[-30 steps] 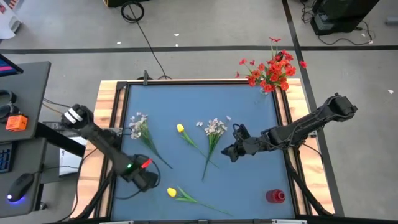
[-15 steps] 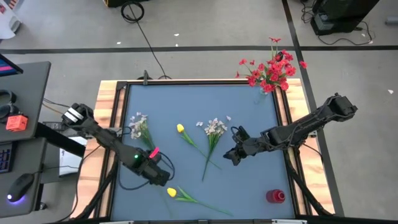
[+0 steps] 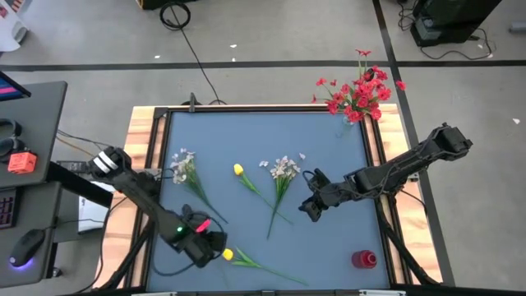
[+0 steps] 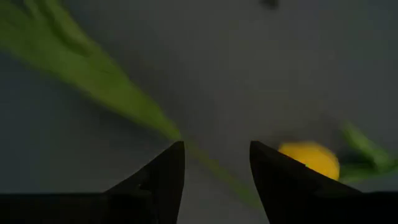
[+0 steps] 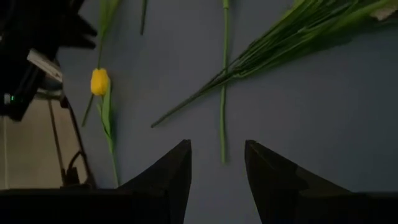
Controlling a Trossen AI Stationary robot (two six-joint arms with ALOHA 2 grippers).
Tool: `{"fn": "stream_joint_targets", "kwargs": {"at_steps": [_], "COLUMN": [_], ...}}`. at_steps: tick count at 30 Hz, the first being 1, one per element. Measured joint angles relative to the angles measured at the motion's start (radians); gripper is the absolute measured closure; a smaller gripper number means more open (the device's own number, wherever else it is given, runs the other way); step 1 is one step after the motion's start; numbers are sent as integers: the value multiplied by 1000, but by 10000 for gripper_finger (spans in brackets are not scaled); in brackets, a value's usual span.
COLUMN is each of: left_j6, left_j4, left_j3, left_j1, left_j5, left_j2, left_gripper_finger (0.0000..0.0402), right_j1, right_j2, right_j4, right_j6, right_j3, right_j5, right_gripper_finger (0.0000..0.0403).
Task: Sort flowers into vase by color
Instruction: Put the black flower into the transparent vase
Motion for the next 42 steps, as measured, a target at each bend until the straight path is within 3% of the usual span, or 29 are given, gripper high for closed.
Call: {"fn": "stream_joint_targets", "kwargs": {"at_steps": [4,10,17,24,30,39,42], "left_j6": [0,-5,-12,-9,11,70,135], "left_j4": [-29,-79,-78,-124,-109,-85,-85], "left_j3": [2,4,3,2,7,8,6], "left_j1": [24,62,68,97,104,77,79], "left_j5": [4,88,186,166,156,143,149], "left_j2": [-2,-9,15,55,121,144,141], "left_gripper_finger": [216,216,216,224,272,382,393], "right_j1": [-2,-1,5,-5,-31,-108,-124], "right_j2": [0,0,0,0,0,0,0], "right_j4": [-1,-7,-40,-45,-25,160,233], "right_j6": [-27,-50,-95,-167,-206,-296,-296], "right_j3": [0,0,0,0,0,0,0], "right_j5": [-64,-115,-120,-89,-45,144,169], "right_gripper_finger": [245,245,245,245,245,245,245]}}
